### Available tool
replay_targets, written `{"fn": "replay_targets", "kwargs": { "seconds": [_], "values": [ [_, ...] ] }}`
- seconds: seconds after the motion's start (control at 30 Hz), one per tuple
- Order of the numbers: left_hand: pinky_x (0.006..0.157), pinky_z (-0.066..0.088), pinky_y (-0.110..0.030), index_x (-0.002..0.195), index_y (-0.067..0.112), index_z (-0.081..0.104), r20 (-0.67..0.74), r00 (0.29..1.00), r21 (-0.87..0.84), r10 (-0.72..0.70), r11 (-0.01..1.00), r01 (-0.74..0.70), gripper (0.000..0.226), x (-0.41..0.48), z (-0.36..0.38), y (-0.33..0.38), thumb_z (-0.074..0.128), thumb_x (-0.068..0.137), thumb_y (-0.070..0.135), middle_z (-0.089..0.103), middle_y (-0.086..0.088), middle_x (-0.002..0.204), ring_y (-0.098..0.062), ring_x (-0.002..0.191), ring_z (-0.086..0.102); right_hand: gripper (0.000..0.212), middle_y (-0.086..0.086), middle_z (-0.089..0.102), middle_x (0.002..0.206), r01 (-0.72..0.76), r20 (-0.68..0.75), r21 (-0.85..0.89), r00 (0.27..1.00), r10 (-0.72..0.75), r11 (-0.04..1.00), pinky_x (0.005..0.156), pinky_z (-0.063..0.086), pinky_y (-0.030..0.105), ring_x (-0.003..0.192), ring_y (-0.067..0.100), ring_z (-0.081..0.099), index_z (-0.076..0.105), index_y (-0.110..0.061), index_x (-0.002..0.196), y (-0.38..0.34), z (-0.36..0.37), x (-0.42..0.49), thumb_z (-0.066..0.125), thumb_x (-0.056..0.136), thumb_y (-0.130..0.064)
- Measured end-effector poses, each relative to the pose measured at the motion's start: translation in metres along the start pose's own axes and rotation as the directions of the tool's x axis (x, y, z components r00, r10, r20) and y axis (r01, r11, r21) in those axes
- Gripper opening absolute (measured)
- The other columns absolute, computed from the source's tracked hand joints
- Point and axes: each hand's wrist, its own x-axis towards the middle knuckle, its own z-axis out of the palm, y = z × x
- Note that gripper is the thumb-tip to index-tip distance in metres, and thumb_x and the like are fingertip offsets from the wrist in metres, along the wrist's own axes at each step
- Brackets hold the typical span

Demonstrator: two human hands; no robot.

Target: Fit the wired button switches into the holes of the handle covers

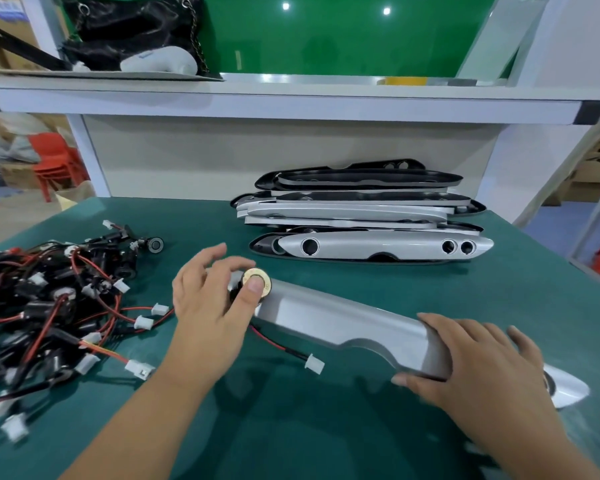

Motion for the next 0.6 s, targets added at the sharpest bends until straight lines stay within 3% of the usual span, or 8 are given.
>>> {"fn": "replay_targets", "kwargs": {
  "seconds": [0.07,0.17,0.23,0.3,0.4,0.47,0.6],
  "values": [
    [0.101,0.016,-0.010,0.099,0.065,0.043,0.023,0.995,-0.185,-0.094,0.978,0.096,0.035,0.001,0.000,0.001,0.048,0.064,0.068,0.025,0.022,0.133,0.006,0.129,0.018,0.101,-0.022,0.054,0.118,0.007,0.016,-0.022,1.000,-0.007,1.000,0.112,0.014,0.042,0.119,0.007,0.046,0.043,-0.049,0.131,0.003,0.000,0.001,0.013,0.045,-0.094],
    [0.107,0.024,-0.026,0.107,0.058,0.039,0.033,0.959,-0.570,-0.282,0.783,0.250,0.057,0.008,0.001,0.002,0.069,0.060,0.046,0.025,0.009,0.142,-0.005,0.133,0.027,0.097,-0.019,0.058,0.113,0.018,-0.011,0.008,1.000,-0.018,1.000,0.111,0.016,0.044,0.114,0.011,0.051,0.050,-0.045,0.127,0.005,0.000,0.001,0.022,0.048,-0.094],
    [0.114,0.024,-0.037,0.117,0.049,0.037,0.083,0.925,-0.688,-0.371,0.650,0.323,0.067,0.012,-0.001,0.000,0.071,0.061,0.035,0.026,-0.001,0.148,-0.013,0.132,0.033,0.095,-0.018,0.060,0.109,0.019,-0.019,0.016,1.000,-0.018,1.000,0.110,0.017,0.045,0.111,0.013,0.053,0.054,-0.043,0.124,0.008,0.000,0.001,0.028,0.049,-0.096],
    [0.112,0.031,-0.043,0.125,0.047,0.033,0.194,0.898,-0.713,-0.395,0.572,0.406,0.078,0.012,-0.004,-0.004,0.073,0.060,0.031,0.034,-0.009,0.146,-0.021,0.128,0.045,0.094,-0.016,0.061,0.107,0.020,-0.031,0.020,0.999,-0.019,1.000,0.109,0.019,0.046,0.109,0.015,0.055,0.056,-0.042,0.121,0.011,0.000,0.003,0.033,0.049,-0.098],
    [0.089,0.050,-0.034,0.127,0.050,0.028,0.328,0.883,-0.733,-0.335,0.500,0.461,0.088,0.012,-0.006,-0.007,0.075,0.059,0.020,0.045,-0.009,0.134,-0.017,0.111,0.061,0.097,-0.020,0.056,0.115,-0.002,0.021,0.011,1.000,0.002,1.000,0.111,0.015,0.043,0.117,0.011,0.048,0.047,-0.047,0.127,0.013,-0.002,0.005,0.024,0.046,-0.097],
    [0.080,0.055,-0.028,0.125,0.048,0.031,0.352,0.893,-0.713,-0.279,0.538,0.449,0.086,0.009,-0.004,-0.007,0.076,0.060,0.014,0.052,-0.006,0.123,-0.014,0.103,0.066,0.097,-0.021,0.053,0.115,-0.016,0.039,0.038,0.999,0.014,0.999,0.110,0.019,0.041,0.119,0.010,0.046,0.043,-0.049,0.127,0.014,-0.002,0.007,0.019,0.044,-0.094],
    [0.084,0.050,-0.034,0.111,0.034,0.050,0.334,0.906,-0.673,-0.259,0.607,0.422,0.066,0.001,0.005,-0.002,0.079,0.059,0.006,0.070,0.004,0.091,-0.017,0.095,0.069,0.084,-0.016,0.050,0.090,-0.016,-0.063,0.196,0.998,0.029,0.980,0.097,0.036,0.044,0.100,0.020,0.055,0.057,-0.038,0.118,0.011,-0.002,0.006,0.041,0.050,-0.085]
  ]
}}
